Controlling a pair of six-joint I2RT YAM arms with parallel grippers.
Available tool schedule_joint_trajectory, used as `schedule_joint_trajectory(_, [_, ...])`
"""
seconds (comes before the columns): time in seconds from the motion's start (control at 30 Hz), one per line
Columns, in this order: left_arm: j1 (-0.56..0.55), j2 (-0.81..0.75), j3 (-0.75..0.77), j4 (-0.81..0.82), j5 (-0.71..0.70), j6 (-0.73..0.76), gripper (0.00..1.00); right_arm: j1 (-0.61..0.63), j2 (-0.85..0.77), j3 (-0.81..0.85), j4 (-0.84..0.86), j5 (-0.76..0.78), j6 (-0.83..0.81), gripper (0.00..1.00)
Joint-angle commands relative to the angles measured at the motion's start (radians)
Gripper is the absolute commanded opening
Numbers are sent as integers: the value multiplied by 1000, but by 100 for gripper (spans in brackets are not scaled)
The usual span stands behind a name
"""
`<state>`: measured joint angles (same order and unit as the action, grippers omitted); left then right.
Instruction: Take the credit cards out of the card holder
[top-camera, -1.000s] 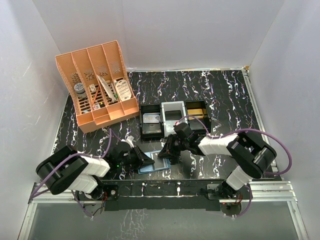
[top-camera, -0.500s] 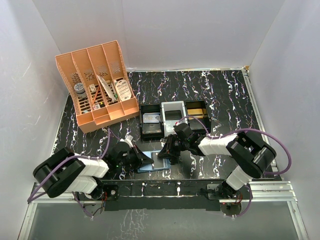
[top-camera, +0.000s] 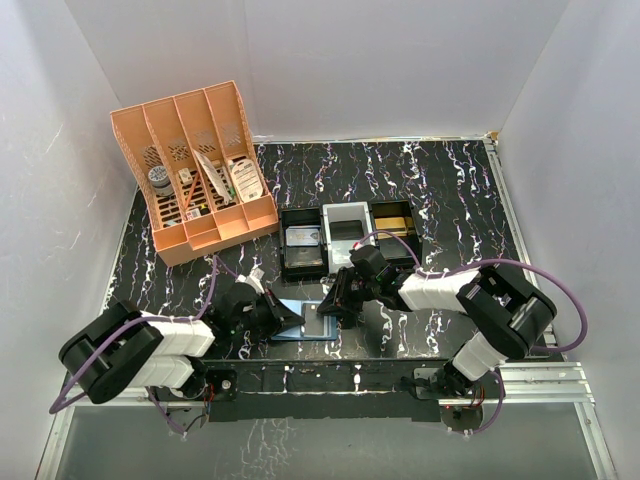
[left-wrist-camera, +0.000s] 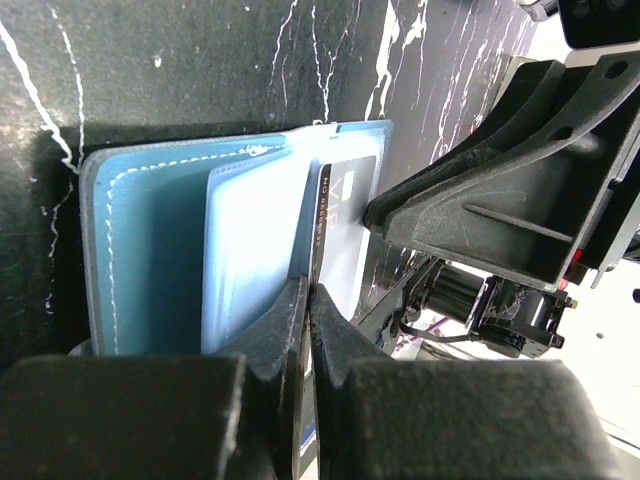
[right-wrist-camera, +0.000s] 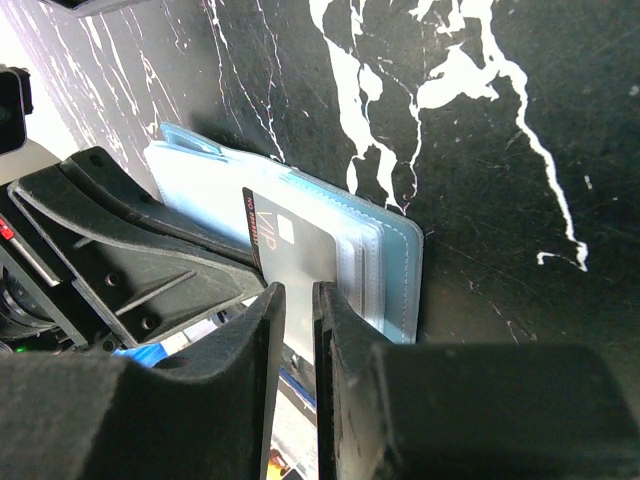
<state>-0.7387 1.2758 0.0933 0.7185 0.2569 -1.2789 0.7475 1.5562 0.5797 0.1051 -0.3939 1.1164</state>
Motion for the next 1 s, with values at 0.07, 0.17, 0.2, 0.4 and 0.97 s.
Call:
schedule_joint_trajectory(0.07, [9, -36, -36, 15, -38, -26, 0, -8, 43, -39, -151, 96, -71, 17])
schedule_joint_trajectory(0.17, [13, -47, -53, 30, -52, -39, 0, -7, 65, -46, -153, 99, -73, 15])
schedule_joint_trajectory(0.2, [17, -56, -51, 15, -53, -37, 0, -7, 66, -46, -156, 101, -74, 15])
schedule_joint_trajectory(0.4, [26, -112, -45, -47, -58, -15, 0, -7, 47, -62, -134, 106, -85, 14])
schedule_joint_trajectory(0.97, [35, -67, 55, -149, 20, 80, 18, -7, 71, -36, -94, 58, -94, 11])
